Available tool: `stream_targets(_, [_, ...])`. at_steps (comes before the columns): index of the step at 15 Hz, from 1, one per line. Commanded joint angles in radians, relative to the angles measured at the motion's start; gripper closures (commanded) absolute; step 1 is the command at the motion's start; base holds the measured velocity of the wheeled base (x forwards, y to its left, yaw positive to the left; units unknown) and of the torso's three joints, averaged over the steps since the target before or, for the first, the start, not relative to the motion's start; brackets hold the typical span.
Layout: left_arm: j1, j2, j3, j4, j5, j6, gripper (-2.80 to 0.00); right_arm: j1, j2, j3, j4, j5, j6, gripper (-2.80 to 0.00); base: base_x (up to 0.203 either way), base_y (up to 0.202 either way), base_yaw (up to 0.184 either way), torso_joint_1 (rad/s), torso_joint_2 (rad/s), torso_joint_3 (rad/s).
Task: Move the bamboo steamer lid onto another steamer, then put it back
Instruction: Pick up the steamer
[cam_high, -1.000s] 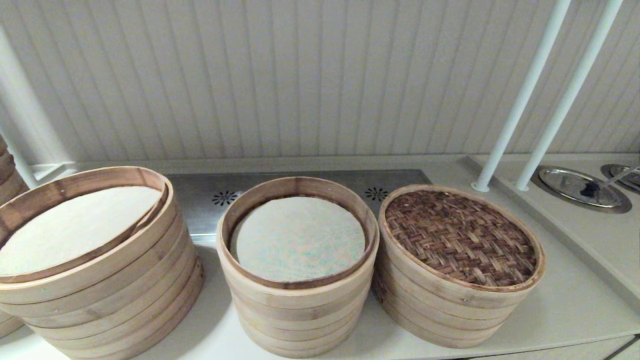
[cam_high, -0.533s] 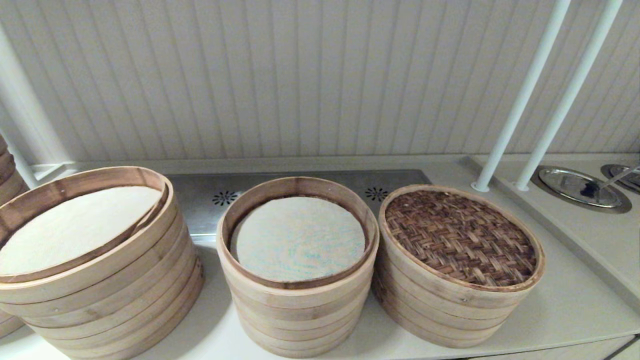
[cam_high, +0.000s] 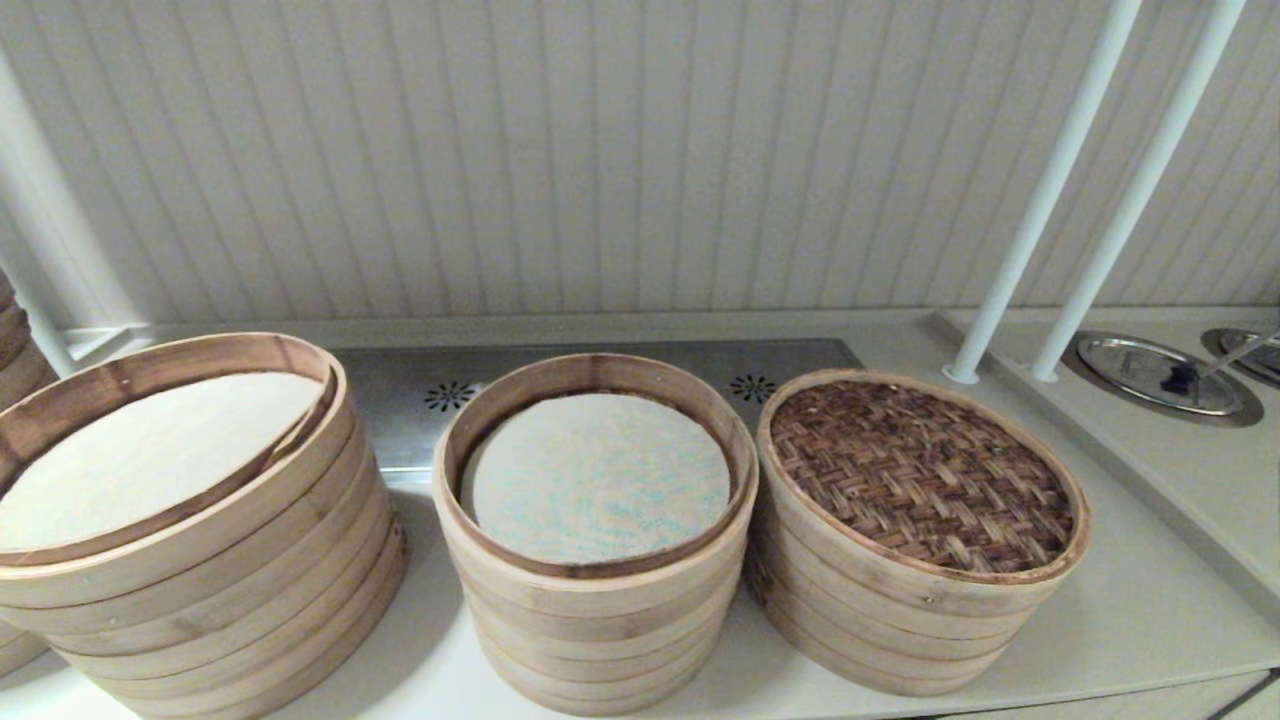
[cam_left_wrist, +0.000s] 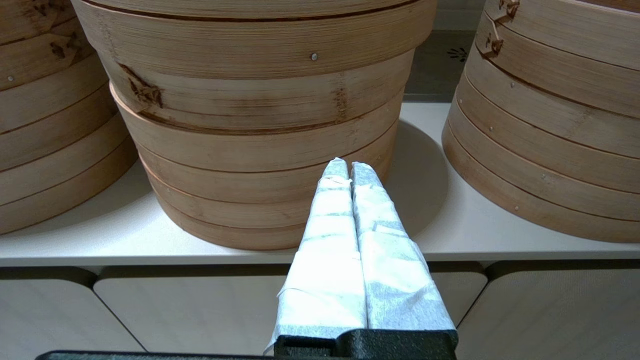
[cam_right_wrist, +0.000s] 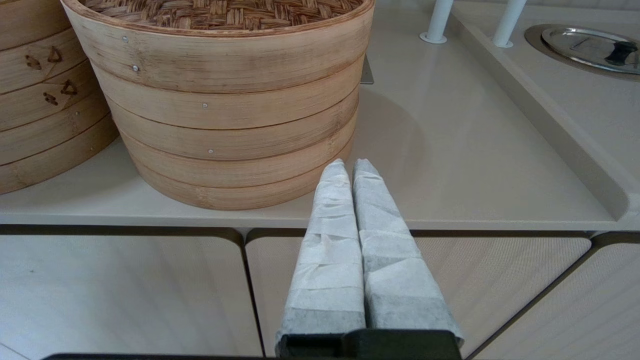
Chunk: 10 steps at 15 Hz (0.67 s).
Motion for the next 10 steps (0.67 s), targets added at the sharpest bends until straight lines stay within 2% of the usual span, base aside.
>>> stream_targets(1, [0.0, 0.0, 0.0, 0.0, 0.001, 0.0, 0.0, 0.001, 0.002, 0.003, 0.004, 0.0, 0.003, 0.0, 0.0, 0.0, 0.0, 0.0, 0.0, 0.0])
stream_targets(3, [0.0, 0.0, 0.0, 0.001, 0.001, -0.001, 0.0, 0.001, 0.002, 0.003, 0.003, -0.007, 0.042, 0.0, 0.0, 0.0, 0.0, 0.0, 0.0, 0.0])
stream_targets(10, [0.0, 0.0, 0.0, 0.001, 0.0, -0.001, 0.0, -0.001, 0.003, 0.004, 0.002, -0.01, 0.055, 0.0, 0.0, 0.0, 0.0, 0.0, 0.0, 0.0])
